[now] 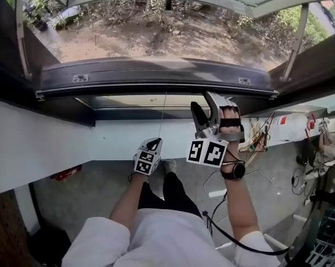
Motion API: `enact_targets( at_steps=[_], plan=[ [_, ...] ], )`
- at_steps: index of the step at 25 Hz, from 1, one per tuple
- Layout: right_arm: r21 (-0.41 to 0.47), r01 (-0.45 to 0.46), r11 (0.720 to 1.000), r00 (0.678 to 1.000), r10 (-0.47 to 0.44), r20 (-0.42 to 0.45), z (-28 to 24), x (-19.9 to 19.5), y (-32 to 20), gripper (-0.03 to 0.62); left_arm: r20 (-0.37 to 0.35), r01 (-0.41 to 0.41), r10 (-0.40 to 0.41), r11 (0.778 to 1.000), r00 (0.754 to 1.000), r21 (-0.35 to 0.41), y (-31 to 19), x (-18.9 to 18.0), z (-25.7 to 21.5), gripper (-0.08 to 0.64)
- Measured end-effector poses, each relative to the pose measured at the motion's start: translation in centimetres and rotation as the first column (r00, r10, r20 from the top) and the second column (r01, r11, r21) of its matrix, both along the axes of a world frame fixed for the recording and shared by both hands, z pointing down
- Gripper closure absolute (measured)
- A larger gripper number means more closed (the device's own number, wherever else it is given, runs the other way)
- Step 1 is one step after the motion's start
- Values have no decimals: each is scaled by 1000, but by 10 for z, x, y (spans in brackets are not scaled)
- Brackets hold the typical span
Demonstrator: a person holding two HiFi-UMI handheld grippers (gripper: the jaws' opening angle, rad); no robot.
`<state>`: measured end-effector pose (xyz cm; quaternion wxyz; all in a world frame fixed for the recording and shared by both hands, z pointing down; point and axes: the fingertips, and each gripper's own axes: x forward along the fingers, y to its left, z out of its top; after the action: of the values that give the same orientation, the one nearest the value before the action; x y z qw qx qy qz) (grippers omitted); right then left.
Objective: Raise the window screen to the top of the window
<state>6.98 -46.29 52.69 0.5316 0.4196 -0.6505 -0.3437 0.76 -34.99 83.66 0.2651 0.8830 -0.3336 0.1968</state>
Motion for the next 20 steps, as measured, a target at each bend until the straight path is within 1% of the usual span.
enact_targets(
  at_steps=[3, 6, 7, 9, 10, 12, 13, 14, 17, 20],
  plan=[
    [-11, -14, 1000, 997, 13, -74, 1, 2, -2, 321, 5, 11, -11, 1000, 1000, 0, 6, -5, -3, 560],
    [-36, 17, 999, 984, -23, -178, 4, 5, 0, 321, -3, 1, -1, 1000, 1000, -3, 11, -6, -4, 560],
    [-48, 21, 999, 983, -29, -182, 4, 5, 1, 321, -20, 2, -2, 1000, 1000, -9, 12, -6, -5, 560],
    [-57, 0, 998, 988, -9, -157, 1, 4, 0, 330, -57, 13, -14, 1000, 998, -27, 13, -7, -5, 560],
    [-42, -18, 999, 989, 12, -144, -2, 3, -1, 367, -65, 17, -19, 999, 998, -34, 15, -8, -4, 560],
    [0, -47, 999, 993, 46, -109, -9, 2, -5, 470, -69, 19, -21, 999, 997, -35, 18, -9, -3, 561],
    [15, -51, 999, 994, 52, -97, -11, 2, -6, 494, -67, 21, -23, 999, 998, -31, 18, -9, -3, 561],
    [29, -50, 998, 995, 52, -90, -12, 3, -7, 503, -64, 24, -26, 999, 998, -26, 17, -8, -2, 561],
    [74, -37, 997, 995, 44, -91, -12, 3, -9, 503, -58, 34, -35, 999, 998, -22, 11, -8, 1, 561],
    [62, -25, 998, 997, 30, -74, -12, 2, -9, 505, -10, -2, 2, 1000, 1000, -30, 13, -4, -1, 561]
  ],
)
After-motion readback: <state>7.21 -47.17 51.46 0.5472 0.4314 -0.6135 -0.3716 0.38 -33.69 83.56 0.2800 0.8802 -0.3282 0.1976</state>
